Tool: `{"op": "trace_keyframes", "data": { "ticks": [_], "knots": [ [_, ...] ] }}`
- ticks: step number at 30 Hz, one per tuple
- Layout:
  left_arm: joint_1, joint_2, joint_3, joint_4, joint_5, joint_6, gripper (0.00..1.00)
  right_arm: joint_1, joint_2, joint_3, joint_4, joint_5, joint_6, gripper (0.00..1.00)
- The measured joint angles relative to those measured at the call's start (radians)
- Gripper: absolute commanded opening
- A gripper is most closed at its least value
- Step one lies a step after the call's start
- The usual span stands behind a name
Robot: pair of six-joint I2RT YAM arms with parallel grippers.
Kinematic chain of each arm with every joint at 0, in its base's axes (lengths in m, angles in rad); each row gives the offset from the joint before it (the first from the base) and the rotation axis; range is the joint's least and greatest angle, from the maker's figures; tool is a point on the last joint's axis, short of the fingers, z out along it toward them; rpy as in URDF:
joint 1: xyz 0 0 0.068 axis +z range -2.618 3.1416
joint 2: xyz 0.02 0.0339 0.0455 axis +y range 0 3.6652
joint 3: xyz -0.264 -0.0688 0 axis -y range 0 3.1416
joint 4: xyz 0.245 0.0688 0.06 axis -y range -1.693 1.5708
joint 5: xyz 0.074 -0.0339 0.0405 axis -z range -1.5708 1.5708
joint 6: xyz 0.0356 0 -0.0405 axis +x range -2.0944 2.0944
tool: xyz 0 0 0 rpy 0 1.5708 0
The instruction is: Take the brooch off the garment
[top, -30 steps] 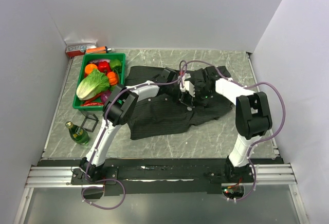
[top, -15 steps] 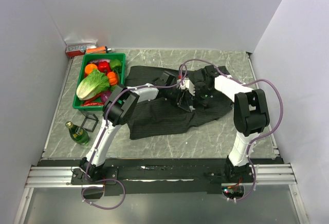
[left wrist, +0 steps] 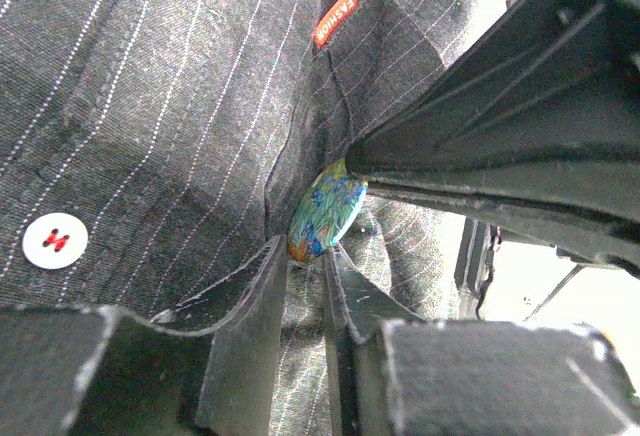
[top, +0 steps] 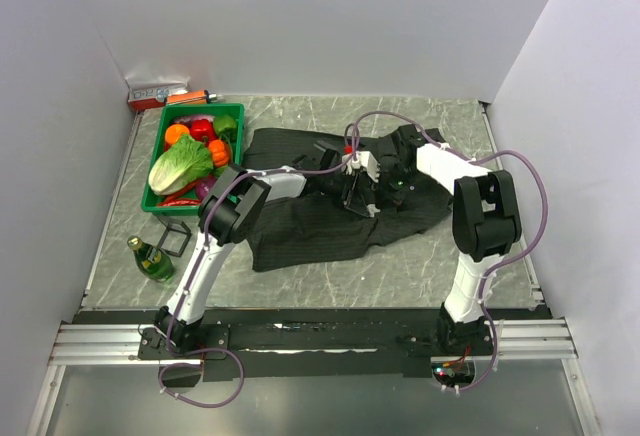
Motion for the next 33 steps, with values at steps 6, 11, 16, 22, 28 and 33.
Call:
{"op": "trace_keyframes", "data": {
  "ticks": [6,11,16,22,28,33],
  "knots": [
    [0.003,0.000,-0.027,0.079,0.002,-0.043,0.37,-0.005,0.027,0.040,-0.013,-0.001,0.051,0.00],
    [0.005,0.000,-0.040,0.151,-0.008,-0.081,0.31,-0.005,0.041,0.063,-0.025,-0.005,0.082,0.00],
    [0.005,0.000,-0.050,0.177,-0.032,-0.086,0.20,-0.008,0.056,0.083,-0.028,-0.002,0.104,0.00],
    [0.002,0.000,-0.095,0.265,-0.027,-0.097,0.01,-0.014,0.085,0.101,-0.024,0.003,0.156,0.00],
    [0.001,-0.002,-0.140,0.363,-0.012,-0.144,0.01,-0.014,0.093,0.103,-0.016,0.013,0.220,0.23],
    [-0.002,-0.039,-0.193,0.436,-0.029,-0.201,0.01,-0.019,0.027,0.023,0.031,0.029,0.297,0.39]
  ]
}}
